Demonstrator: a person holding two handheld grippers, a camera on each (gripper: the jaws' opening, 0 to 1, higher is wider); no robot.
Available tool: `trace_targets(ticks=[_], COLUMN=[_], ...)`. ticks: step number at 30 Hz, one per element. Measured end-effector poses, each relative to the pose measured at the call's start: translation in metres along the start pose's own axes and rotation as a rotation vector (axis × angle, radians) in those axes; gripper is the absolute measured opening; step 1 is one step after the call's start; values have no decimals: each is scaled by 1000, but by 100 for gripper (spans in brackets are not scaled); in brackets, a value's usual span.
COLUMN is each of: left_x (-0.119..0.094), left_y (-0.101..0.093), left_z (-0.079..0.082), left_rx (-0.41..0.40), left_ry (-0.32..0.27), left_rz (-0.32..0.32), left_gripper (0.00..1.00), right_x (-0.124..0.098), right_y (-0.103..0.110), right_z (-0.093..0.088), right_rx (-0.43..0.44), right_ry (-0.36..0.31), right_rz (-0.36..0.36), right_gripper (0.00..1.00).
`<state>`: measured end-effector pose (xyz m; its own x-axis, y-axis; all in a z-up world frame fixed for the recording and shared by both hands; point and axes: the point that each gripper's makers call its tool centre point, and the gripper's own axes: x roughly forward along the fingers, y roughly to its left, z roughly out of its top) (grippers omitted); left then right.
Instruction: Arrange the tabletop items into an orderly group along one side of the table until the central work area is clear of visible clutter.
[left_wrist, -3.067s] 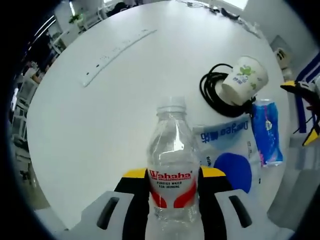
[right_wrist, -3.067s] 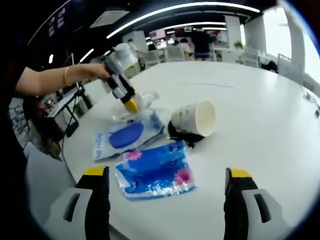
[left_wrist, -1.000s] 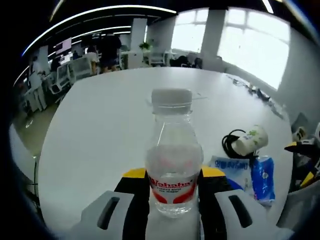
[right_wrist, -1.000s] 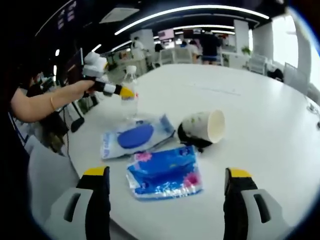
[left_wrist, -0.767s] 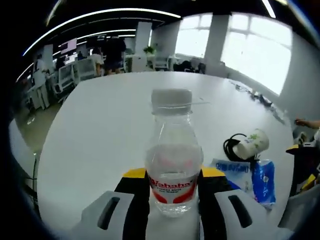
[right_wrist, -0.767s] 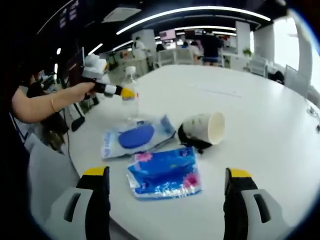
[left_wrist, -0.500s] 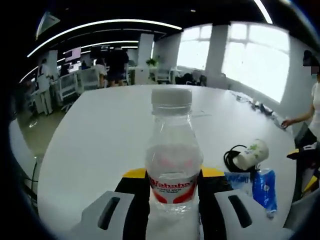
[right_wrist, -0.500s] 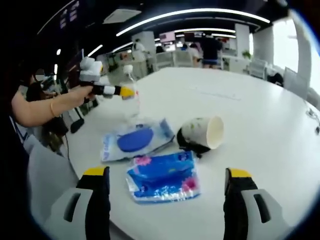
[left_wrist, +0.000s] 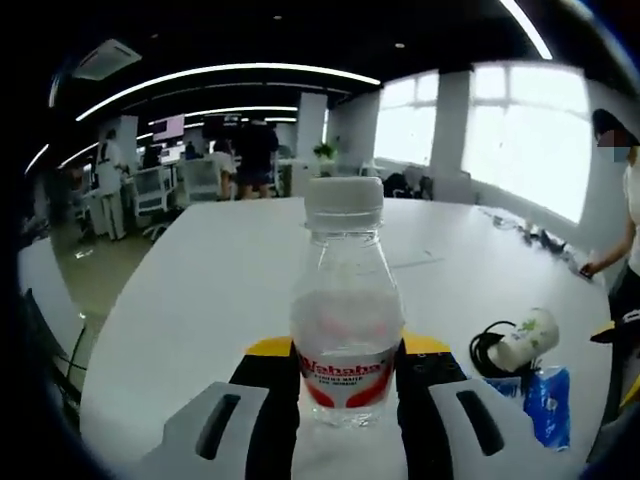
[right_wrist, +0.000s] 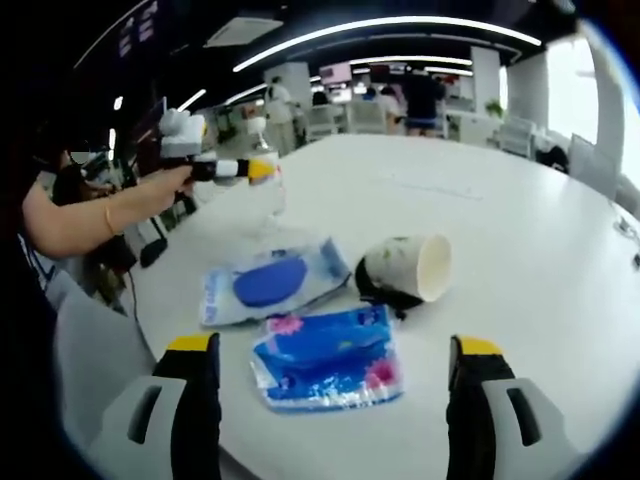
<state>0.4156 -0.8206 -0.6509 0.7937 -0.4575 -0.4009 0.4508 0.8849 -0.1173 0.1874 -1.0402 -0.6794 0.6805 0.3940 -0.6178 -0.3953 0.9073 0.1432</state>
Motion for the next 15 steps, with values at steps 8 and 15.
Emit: trace_targets(ticks=[8,15], left_x=[10,17], left_y=[15,33], left_z=[1,0], left_rx=[-4,-18], left_ry=[-29,-38], left_rz=[83,158], left_gripper=[35,35], right_x=[5,12], right_y=[-3,-10], right_z=[-6,-11], right_rx=[9,20], right_ry=[22,35], right_rz=[-1,-14], right_gripper=[92,92])
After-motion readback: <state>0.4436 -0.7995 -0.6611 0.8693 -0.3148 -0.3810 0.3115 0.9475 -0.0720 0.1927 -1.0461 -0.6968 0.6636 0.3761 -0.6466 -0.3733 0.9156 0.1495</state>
